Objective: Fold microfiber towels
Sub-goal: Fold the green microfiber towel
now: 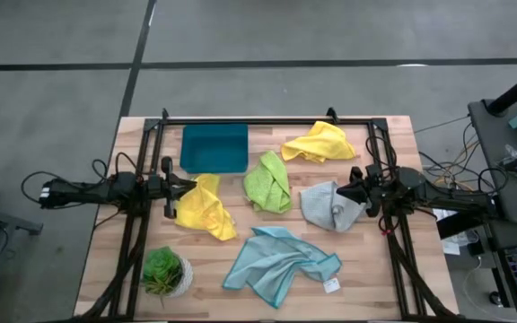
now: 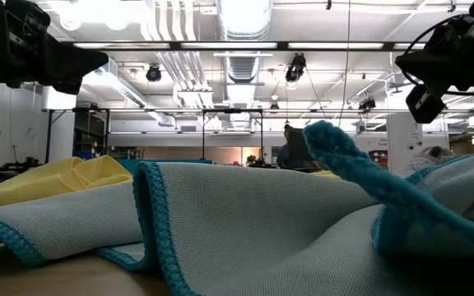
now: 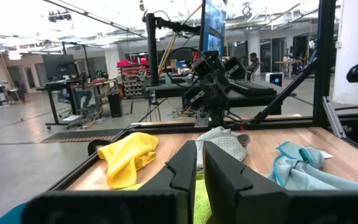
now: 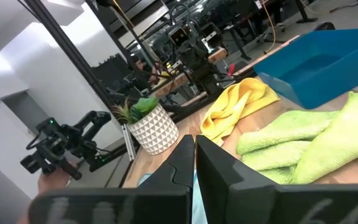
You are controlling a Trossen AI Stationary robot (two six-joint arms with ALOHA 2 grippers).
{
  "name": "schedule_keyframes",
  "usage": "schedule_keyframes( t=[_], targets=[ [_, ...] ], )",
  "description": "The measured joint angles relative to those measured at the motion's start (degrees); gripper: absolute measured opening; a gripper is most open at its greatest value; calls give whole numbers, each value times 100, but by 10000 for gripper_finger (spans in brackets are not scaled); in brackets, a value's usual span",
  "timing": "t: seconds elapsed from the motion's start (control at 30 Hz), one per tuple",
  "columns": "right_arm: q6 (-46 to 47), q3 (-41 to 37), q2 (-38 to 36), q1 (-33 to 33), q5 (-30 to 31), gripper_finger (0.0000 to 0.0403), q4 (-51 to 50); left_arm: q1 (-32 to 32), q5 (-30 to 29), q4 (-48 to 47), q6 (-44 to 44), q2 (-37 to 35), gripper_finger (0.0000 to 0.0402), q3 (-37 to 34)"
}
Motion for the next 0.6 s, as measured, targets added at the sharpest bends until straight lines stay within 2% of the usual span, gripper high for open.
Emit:
schedule_keyframes(
  t=[0.07,0.2,0.3,0.43,0.6],
  targets=[
    [-16,0,0,0,0,9,0,-6,0,222,-411,5,15,0],
    [-203,0,1,0,98,9,-2,-4,0,933,-2240,7,15,0],
    [-442,0,0,0,282,9,-1,-4,0,1429,-3108,-2,15,0],
    [-727,1,0,0,483,9,4,-4,0,1808,-3279,-2,15,-2],
    [-762,0,0,0,1139,9,23,1,-1,1821,-3263,-8,15,-2]
  ],
)
